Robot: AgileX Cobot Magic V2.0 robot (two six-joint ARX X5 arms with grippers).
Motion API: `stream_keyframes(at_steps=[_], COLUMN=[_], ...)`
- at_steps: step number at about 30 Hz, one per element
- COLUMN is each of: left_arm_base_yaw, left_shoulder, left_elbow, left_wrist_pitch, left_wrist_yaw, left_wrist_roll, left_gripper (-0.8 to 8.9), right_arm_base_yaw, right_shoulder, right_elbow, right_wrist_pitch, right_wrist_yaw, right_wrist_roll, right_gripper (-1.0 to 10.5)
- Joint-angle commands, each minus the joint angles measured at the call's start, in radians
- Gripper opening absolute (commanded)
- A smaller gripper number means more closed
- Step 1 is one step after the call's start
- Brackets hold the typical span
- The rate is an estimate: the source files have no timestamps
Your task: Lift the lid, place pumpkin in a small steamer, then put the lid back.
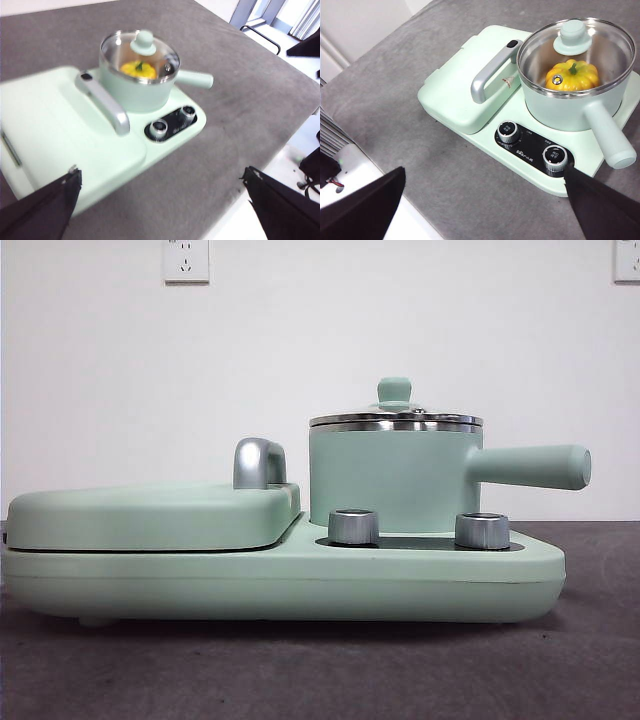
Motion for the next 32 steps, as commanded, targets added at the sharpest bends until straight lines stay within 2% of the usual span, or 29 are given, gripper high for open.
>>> stream_keyframes(at_steps=[1, 3, 4, 5, 6, 7, 8, 24, 28, 32], left_arm_base_yaw=[-0.004, -0.004, -0.004, -0.005, -0.004, -0.004, -0.004, -0.004, 0.039, 0.156], left_shoulder=[-0.014, -0.017, -0.017, -0.017, -0.017, -0.017, -0.017, -0.021, -0.037, -0.077], left_elbow=[-0.041, -0.048, -0.048, -0.048, -0.048, -0.048, -0.048, -0.050, -0.069, -0.162], left_wrist_pitch=[0.012, 0.008, 0.009, 0.012, 0.016, 0.023, 0.028, 0.049, 0.053, 0.145], left_wrist_yaw=[-0.002, -0.002, -0.002, -0.002, -0.002, -0.002, -0.002, -0.002, -0.002, -0.002], left_wrist_roll=[-0.043, -0.046, -0.047, -0.046, -0.039, -0.038, -0.035, -0.036, -0.035, -0.035], left_gripper=[5.18, 4.79, 3.55, 1.23, -0.04, 0.33, 0.02, 0.06, 0.06, 0.06], right_arm_base_yaw=[0.009, 0.009, 0.009, 0.009, 0.009, 0.009, 0.009, 0.009, 0.009, 0.009], right_shoulder=[0.002, 0.002, 0.002, 0.002, 0.002, 0.002, 0.002, -0.005, -0.005, -0.005], right_elbow=[0.008, 0.008, 0.008, 0.008, 0.008, 0.008, 0.008, 0.008, 0.009, 0.009], right_wrist_pitch=[0.010, 0.010, 0.010, 0.009, 0.009, 0.009, 0.010, 0.010, 0.011, 0.011], right_wrist_yaw=[-0.003, -0.003, -0.003, -0.005, -0.012, -0.017, -0.014, -0.018, -0.018, -0.018], right_wrist_roll=[-0.027, -0.027, -0.026, -0.027, -0.030, -0.044, -0.050, -0.042, -0.042, -0.042], right_gripper=[4.9, 4.8, 4.4, 3.0, 0.9, -0.2, 0.3, 0.2, 0.2, 0.2])
